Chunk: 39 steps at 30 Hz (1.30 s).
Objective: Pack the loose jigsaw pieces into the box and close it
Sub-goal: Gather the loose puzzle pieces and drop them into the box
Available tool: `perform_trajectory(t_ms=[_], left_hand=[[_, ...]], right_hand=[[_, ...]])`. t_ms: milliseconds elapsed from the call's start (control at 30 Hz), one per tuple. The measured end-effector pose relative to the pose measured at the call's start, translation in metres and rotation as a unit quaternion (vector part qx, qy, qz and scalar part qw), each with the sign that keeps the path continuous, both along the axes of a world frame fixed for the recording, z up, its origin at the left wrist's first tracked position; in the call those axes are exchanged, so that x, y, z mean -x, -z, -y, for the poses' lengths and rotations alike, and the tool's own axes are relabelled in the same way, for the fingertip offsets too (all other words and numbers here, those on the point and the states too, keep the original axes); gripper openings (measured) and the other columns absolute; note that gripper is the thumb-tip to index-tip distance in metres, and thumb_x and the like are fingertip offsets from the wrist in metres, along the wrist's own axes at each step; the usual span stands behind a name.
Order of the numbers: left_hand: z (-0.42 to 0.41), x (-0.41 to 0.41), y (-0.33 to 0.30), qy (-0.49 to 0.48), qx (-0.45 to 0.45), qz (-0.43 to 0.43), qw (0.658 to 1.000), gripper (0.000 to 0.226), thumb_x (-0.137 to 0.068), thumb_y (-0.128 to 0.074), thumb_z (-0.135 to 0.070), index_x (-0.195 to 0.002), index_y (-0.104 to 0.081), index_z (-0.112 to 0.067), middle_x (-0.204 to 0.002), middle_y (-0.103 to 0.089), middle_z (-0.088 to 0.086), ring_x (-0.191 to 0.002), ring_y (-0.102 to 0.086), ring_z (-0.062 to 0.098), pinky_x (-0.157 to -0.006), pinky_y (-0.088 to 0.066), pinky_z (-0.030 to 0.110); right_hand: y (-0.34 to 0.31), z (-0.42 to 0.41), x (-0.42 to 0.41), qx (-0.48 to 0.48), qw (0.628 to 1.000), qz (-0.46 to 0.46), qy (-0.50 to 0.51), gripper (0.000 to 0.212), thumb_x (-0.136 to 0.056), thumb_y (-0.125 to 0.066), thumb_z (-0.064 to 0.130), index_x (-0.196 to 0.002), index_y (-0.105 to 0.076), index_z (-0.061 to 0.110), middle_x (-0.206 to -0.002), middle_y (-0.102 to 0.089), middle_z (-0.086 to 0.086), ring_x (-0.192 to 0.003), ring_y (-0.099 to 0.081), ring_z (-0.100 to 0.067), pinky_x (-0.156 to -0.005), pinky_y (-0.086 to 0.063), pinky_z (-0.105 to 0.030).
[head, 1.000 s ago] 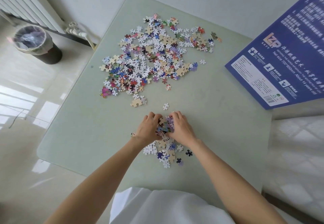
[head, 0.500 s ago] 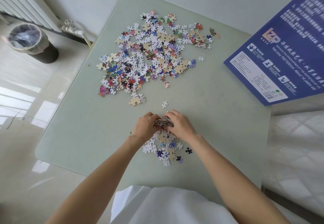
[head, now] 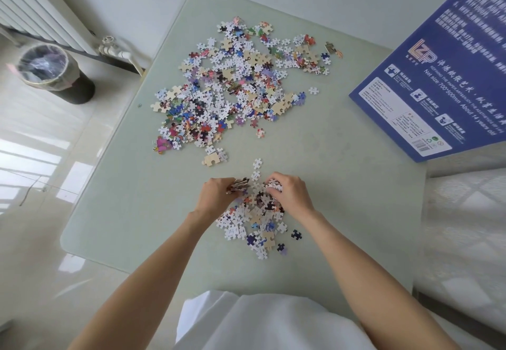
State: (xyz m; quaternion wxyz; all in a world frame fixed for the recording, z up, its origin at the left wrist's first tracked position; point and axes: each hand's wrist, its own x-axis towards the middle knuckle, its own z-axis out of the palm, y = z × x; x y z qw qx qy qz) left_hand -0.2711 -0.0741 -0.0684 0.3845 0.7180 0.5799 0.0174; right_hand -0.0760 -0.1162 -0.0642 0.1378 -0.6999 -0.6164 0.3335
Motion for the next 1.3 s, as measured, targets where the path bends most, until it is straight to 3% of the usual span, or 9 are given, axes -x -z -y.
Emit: perform_trajectory(t_ms=[133,267,533,667,800,933,1033,1167,1300], left_hand=[[-0.004,0.002,-0.007,-0.019,-0.004,0.009,1.000,0.016,-0.083,-0.068,-0.023,-0.094,-0.070,-0.012,-0.078,-0.071,0.004,-0.070,-0.064,0.022,-0.062,-0.048,0.029],[-0.016,-0.011,-0.027,0.007,-0.026,0.032,0.999,0.024,-0.081,-0.070,-0.025,-0.102,-0.071,-0.014,-0.084,-0.072,0.002,-0.072,-0.065,0.017,-0.064,-0.047,0.024],[-0.064,-0.083,-0.108,0.128,-0.116,0.102,0.980,0.018,-0.078,-0.073,-0.024,-0.092,-0.072,-0.014,-0.079,-0.070,-0.006,-0.063,-0.060,0.003,-0.054,-0.038,0.002],[-0.096,-0.145,-0.159,0.169,-0.157,0.136,0.964,0.018,-0.077,-0.073,-0.027,-0.092,-0.073,-0.017,-0.071,-0.066,-0.011,-0.053,-0.054,-0.011,-0.053,-0.038,0.004],[-0.116,-0.205,-0.197,0.201,-0.193,0.170,0.945,0.021,-0.078,-0.073,-0.028,-0.095,-0.073,-0.015,-0.084,-0.073,-0.003,-0.071,-0.066,0.009,-0.067,-0.051,0.025],[-0.137,-0.267,-0.247,0.211,-0.263,0.248,0.908,0.018,-0.078,-0.073,-0.026,-0.093,-0.073,-0.017,-0.074,-0.067,-0.008,-0.068,-0.063,0.004,-0.058,-0.038,0.008],[-0.150,-0.307,-0.283,0.224,-0.312,0.295,0.875,0.018,-0.079,-0.071,-0.028,-0.094,-0.072,-0.018,-0.078,-0.070,-0.004,-0.068,-0.058,0.000,-0.056,-0.035,0.009],[-0.161,-0.353,-0.308,0.226,-0.369,0.313,0.845,0.023,-0.079,-0.067,-0.033,-0.086,-0.071,-0.012,-0.067,-0.063,-0.002,-0.059,-0.052,0.012,-0.053,-0.030,0.013],[-0.166,-0.387,-0.305,0.243,-0.378,0.264,0.853,0.022,-0.081,-0.068,-0.030,-0.084,-0.067,-0.008,-0.072,-0.068,0.008,-0.060,-0.051,0.023,-0.059,-0.033,0.027]], right_hand=[[-0.009,0.006,-0.013,-0.013,0.999,-0.006,0.035,0.018,-0.085,-0.068,0.024,-0.101,-0.066,0.016,-0.059,-0.063,-0.001,-0.036,-0.035,-0.003,-0.049,-0.037,-0.017],[-0.036,0.009,-0.029,-0.050,0.997,-0.013,0.053,0.022,-0.084,-0.069,0.024,-0.104,-0.067,0.015,-0.059,-0.060,0.006,-0.037,-0.042,-0.007,-0.046,-0.035,-0.008],[-0.142,0.003,-0.094,-0.159,0.986,-0.006,0.052,0.016,-0.082,-0.071,0.019,-0.097,-0.069,0.016,-0.082,-0.069,0.009,-0.066,-0.059,-0.004,-0.065,-0.041,-0.014],[-0.241,-0.014,-0.163,-0.337,0.936,0.038,0.098,0.016,-0.081,-0.073,0.019,-0.096,-0.071,0.016,-0.077,-0.063,0.015,-0.069,-0.058,0.005,-0.065,-0.040,-0.005],[-0.312,-0.033,-0.239,-0.455,0.865,0.152,0.146,0.017,-0.084,-0.069,0.023,-0.097,-0.070,0.012,-0.082,-0.065,0.012,-0.072,-0.055,0.004,-0.068,-0.037,-0.005],[-0.323,-0.054,-0.302,-0.433,0.849,0.238,0.189,0.020,-0.087,-0.061,0.024,-0.102,-0.067,0.013,-0.093,-0.072,-0.004,-0.081,-0.064,-0.020,-0.074,-0.042,-0.026],[-0.313,-0.063,-0.325,-0.401,0.863,0.267,0.154,0.019,-0.087,-0.061,0.020,-0.103,-0.066,0.011,-0.098,-0.071,-0.007,-0.087,-0.066,-0.028,-0.078,-0.051,-0.039],[-0.301,-0.064,-0.334,-0.375,0.882,0.258,0.123,0.017,-0.084,-0.067,0.016,-0.100,-0.068,0.011,-0.096,-0.072,-0.005,-0.087,-0.067,-0.022,-0.077,-0.054,-0.037],[-0.294,-0.063,-0.338,-0.352,0.897,0.216,0.154,0.013,-0.088,-0.063,0.020,-0.099,-0.069,0.015,-0.093,-0.072,-0.002,-0.085,-0.067,-0.019,-0.075,-0.054,-0.034]])
